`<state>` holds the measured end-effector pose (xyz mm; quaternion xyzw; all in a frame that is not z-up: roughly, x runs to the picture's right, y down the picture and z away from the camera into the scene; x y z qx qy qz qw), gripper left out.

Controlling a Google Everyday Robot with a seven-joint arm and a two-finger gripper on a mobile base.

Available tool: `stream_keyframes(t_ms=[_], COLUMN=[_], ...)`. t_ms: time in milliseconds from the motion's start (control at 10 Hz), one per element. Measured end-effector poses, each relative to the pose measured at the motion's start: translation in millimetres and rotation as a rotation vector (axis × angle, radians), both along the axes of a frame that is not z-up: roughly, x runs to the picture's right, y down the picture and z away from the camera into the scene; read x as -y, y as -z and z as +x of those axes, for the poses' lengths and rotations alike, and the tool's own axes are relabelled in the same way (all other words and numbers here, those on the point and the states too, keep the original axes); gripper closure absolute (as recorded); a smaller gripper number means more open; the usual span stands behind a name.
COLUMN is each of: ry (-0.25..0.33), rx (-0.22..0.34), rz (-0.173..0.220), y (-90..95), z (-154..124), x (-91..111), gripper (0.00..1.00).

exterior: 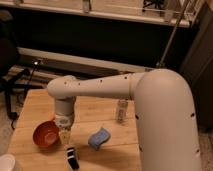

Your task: Knock the eraser over

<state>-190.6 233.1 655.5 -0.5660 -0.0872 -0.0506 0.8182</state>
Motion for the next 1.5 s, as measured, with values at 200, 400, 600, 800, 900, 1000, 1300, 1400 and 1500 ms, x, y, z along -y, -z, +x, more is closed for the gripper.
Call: stream_keyframes(t_ms=[200, 400, 600, 800, 900, 1000, 1300, 1400, 1500], ry=[0.007, 0.015, 0.012, 0.0, 0.024, 0.08, 0.276, 0.335, 0.367], rx=[0.012, 0.021, 0.031, 0.04, 0.027, -0.009, -0.175, -0.229, -0.286], rz=[-0.006, -0.017, -0.028, -0.034, -0.015, 0.019, 0.178, 0.241, 0.317], y=[5.6, 13.0, 19.4, 22.4, 19.8, 13.7, -5.7, -10.0, -13.7], z=[-3, -4, -7, -8, -1, 12, 52, 60, 63], x=[-9, -19, -27, -31, -32, -32, -14, -5, 9], gripper=[0.97, 0.97, 0.97, 0.97, 0.97, 0.97, 0.97, 0.97, 0.97])
